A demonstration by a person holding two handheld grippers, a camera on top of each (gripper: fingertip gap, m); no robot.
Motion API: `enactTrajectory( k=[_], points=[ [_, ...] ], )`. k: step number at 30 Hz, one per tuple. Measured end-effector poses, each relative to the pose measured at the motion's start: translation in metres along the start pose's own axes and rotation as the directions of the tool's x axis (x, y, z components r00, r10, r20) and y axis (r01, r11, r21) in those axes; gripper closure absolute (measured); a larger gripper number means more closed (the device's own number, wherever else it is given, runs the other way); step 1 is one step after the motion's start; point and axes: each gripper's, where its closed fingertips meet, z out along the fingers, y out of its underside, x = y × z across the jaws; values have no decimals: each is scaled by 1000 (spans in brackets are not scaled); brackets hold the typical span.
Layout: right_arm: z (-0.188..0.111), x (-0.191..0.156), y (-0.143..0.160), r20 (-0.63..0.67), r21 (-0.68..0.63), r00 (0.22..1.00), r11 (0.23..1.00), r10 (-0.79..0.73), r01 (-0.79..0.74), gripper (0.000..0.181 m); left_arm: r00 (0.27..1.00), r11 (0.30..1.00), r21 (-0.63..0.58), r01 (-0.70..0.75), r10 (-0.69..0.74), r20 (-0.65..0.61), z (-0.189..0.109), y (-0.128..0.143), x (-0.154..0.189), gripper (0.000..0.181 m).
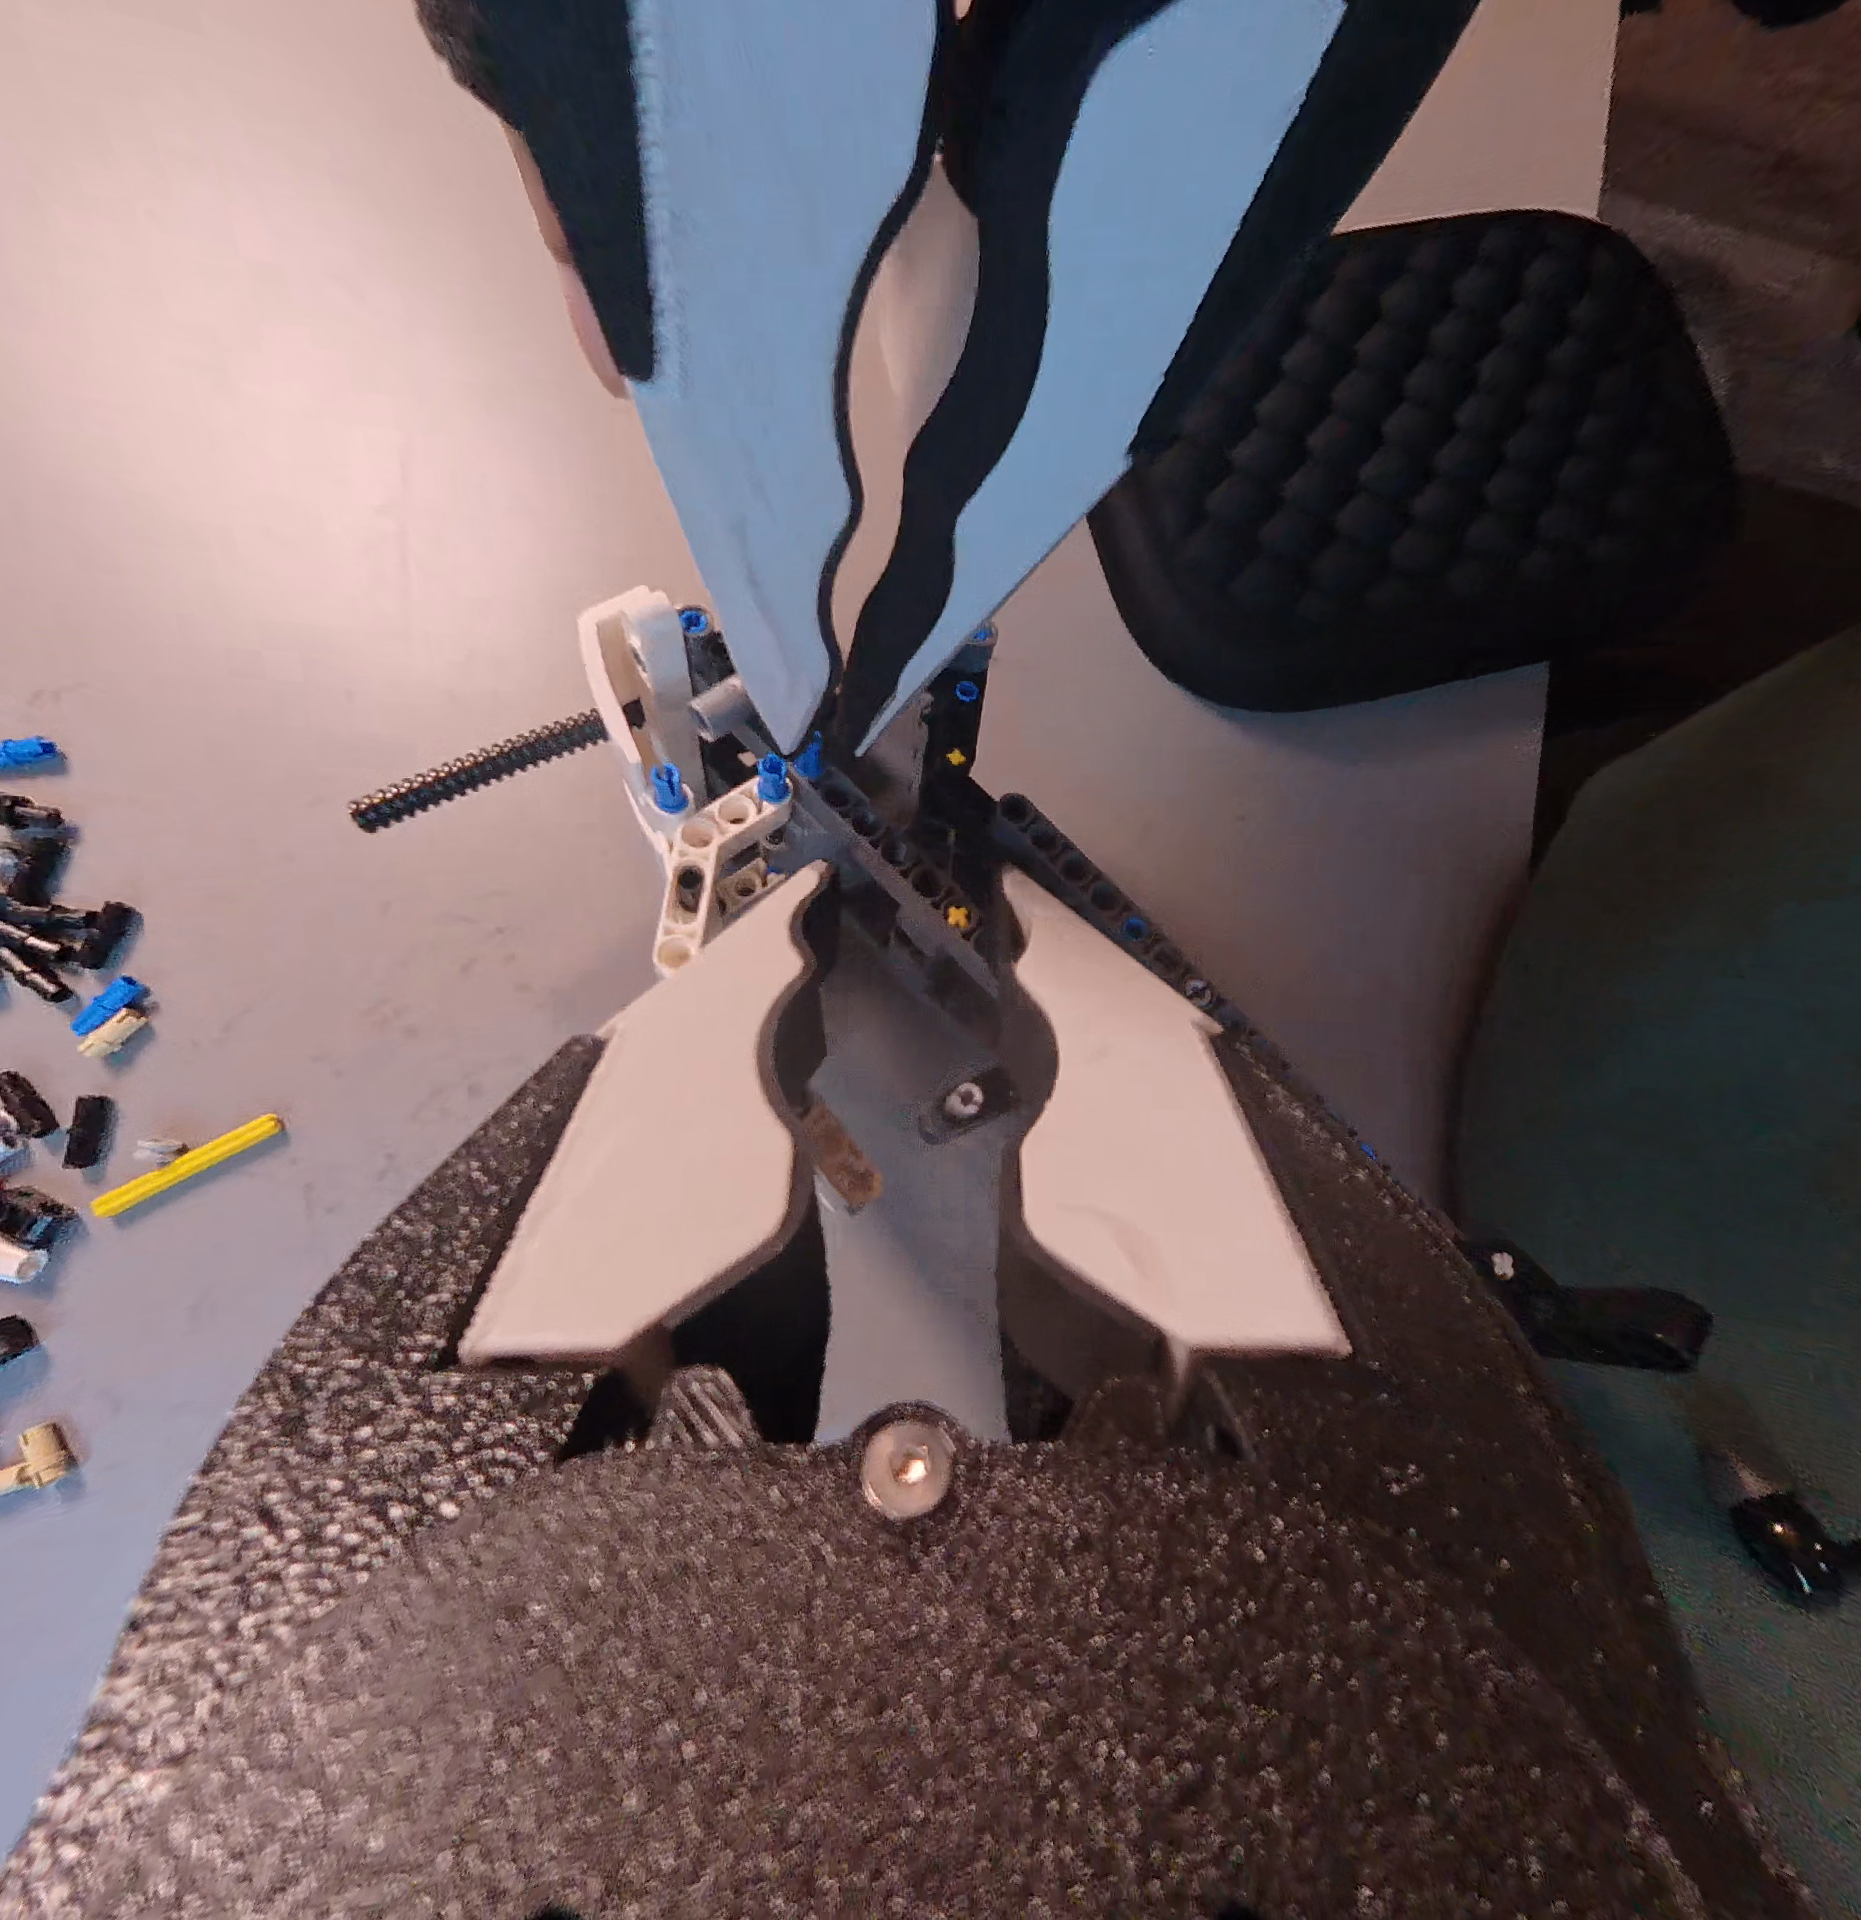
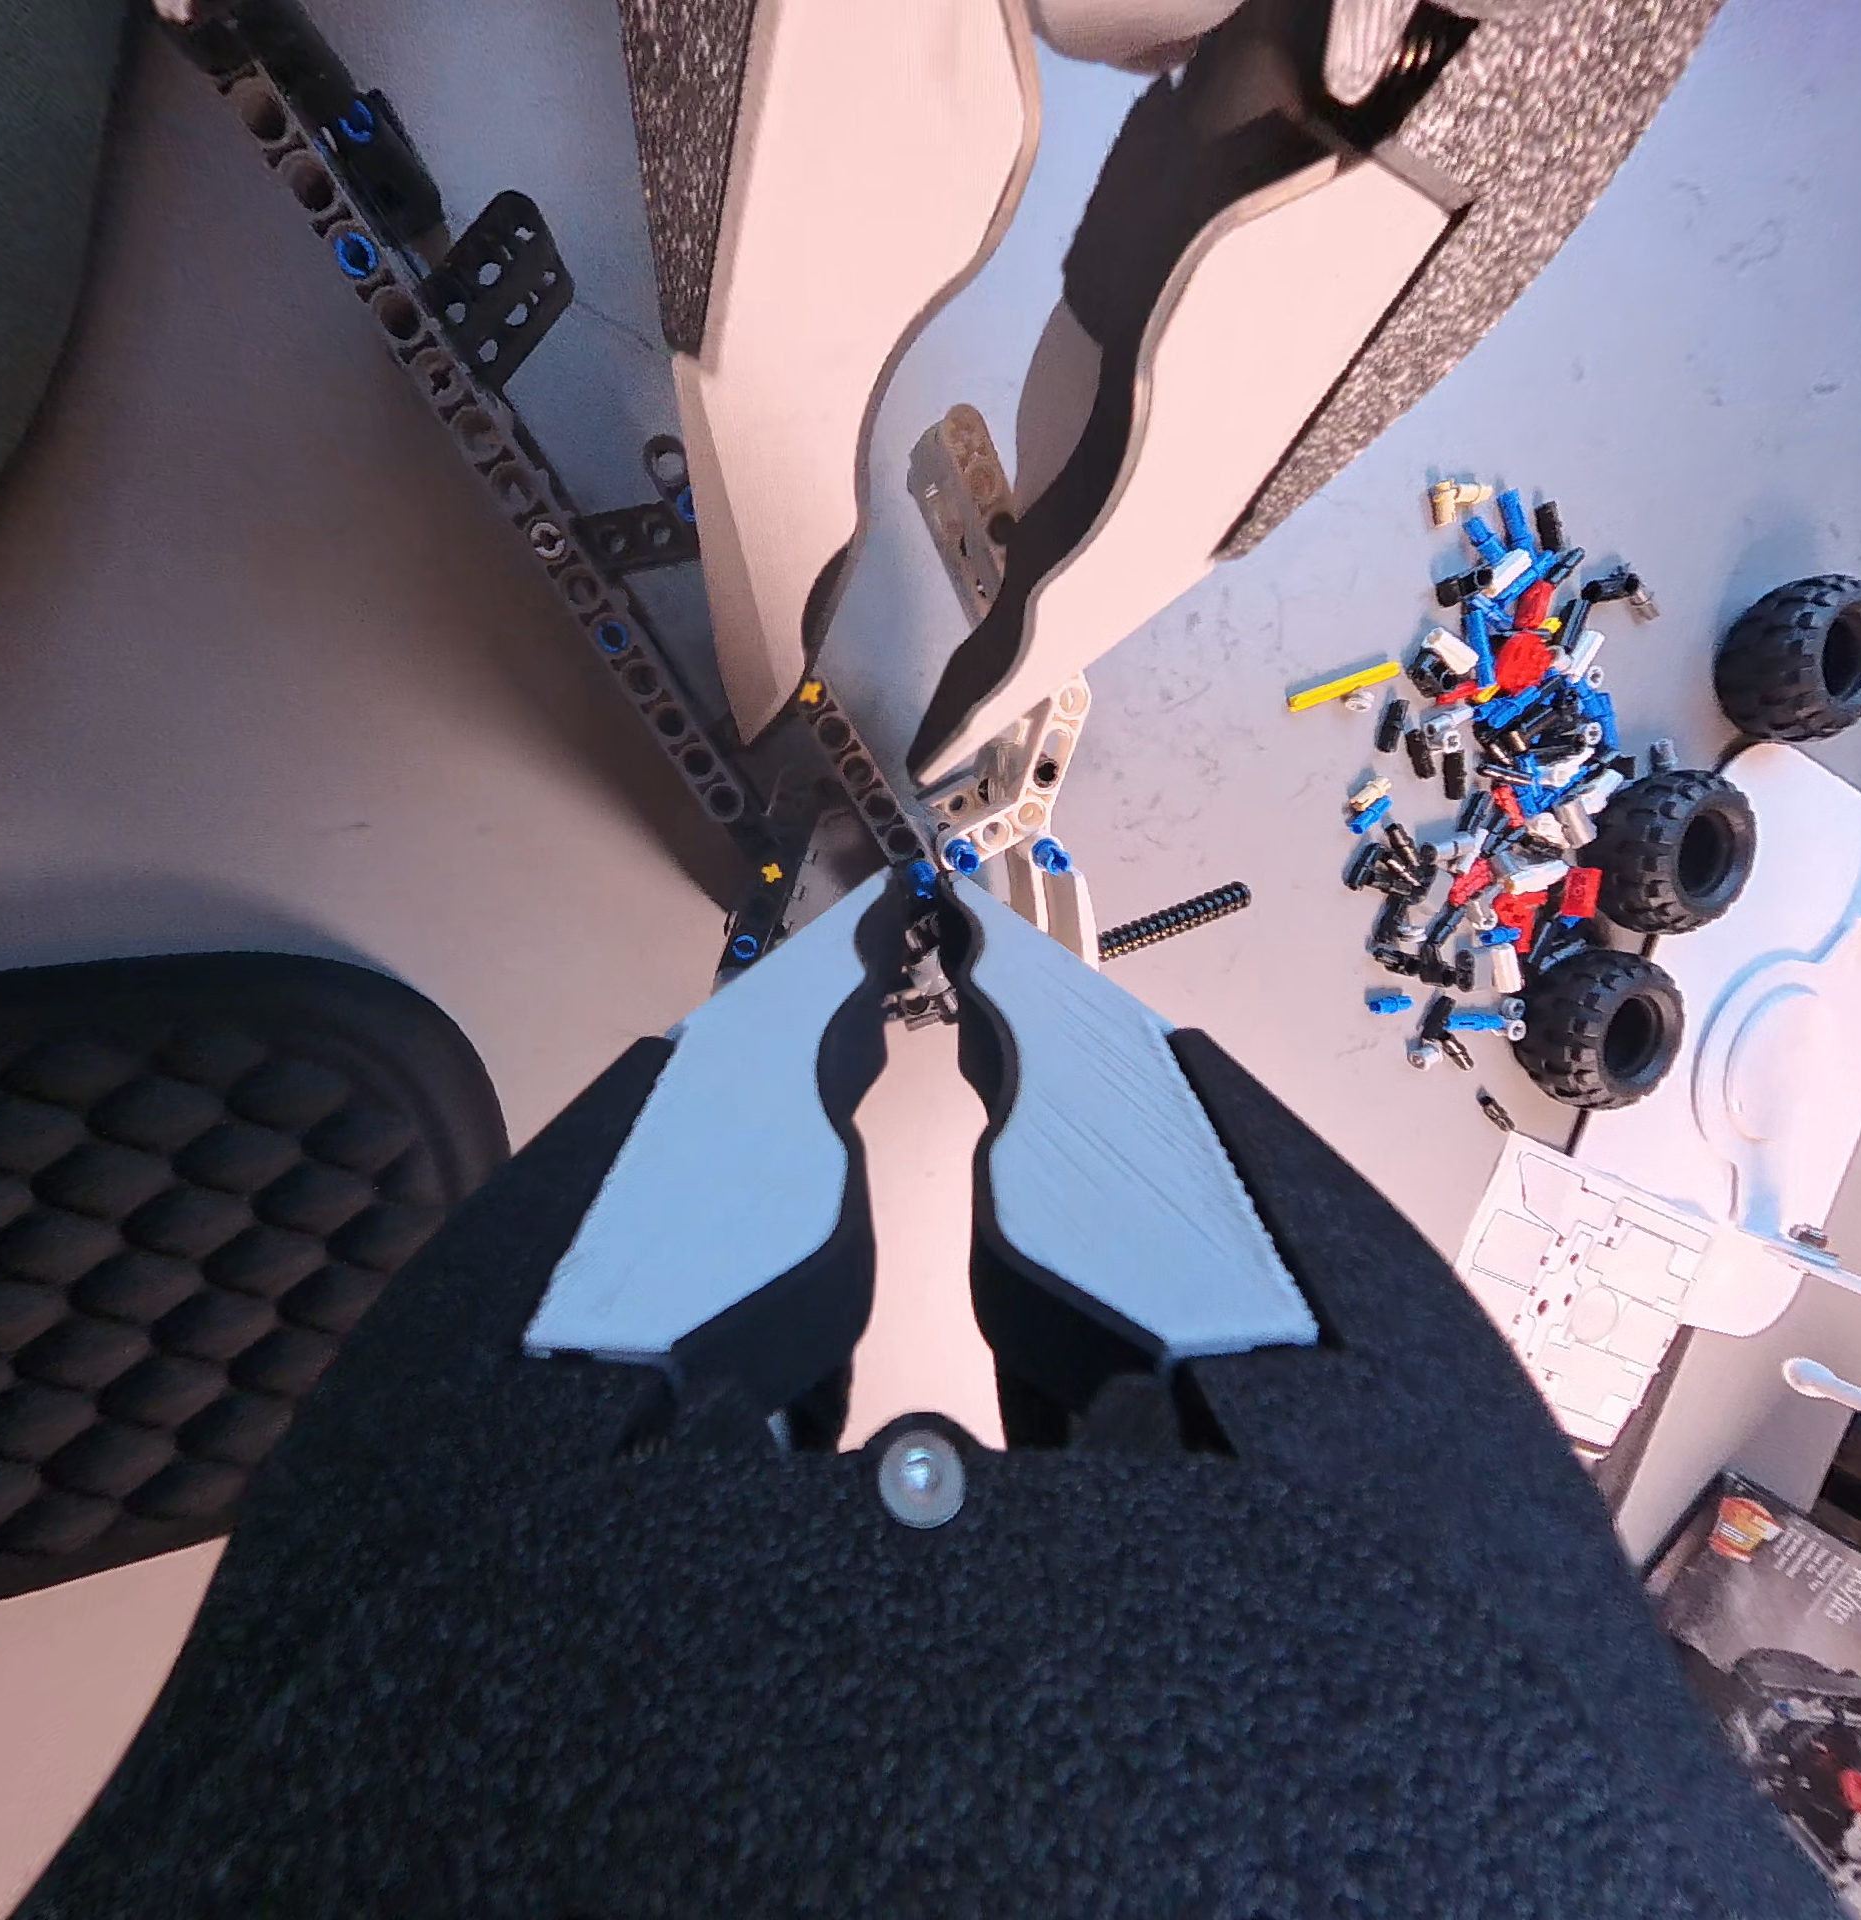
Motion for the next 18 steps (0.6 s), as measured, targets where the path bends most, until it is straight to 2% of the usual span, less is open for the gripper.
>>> enactTrajectory(
  k=[5,18],
  points=[
    [1,2,0,-12,-28,999,999,-42,41,177,999,999,-48,-24,25,21,4,1,-3,150],
    [5,0,1,38,-89,993,989,-113,116,179,997,996,-53,-77,77,4,6,2,-3,156]
  ],
)
